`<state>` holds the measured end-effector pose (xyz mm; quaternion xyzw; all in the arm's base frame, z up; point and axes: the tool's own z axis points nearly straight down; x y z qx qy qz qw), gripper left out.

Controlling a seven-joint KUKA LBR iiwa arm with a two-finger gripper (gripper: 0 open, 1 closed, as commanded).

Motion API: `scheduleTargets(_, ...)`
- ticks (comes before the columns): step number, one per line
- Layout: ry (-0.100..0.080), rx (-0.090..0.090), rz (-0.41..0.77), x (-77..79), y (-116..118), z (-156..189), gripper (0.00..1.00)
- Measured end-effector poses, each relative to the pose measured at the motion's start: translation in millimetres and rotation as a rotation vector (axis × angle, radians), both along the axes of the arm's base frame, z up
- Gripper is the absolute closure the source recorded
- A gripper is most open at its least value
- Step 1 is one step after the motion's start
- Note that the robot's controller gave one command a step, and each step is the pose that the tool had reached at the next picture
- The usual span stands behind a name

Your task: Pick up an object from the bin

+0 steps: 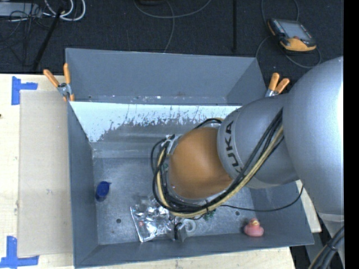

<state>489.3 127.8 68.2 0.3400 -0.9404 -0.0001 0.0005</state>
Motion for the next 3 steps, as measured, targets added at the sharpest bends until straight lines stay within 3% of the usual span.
scheduleTargets(1,-0.002,0.002,-0.003,0.7,1,2,1.00)
scheduleTargets(2,-0.005,0.003,0.546,30.1,63,142,1.00)
scheduleTargets(3,-0.001,0.003,0.542,29.7,61,141,0.00)
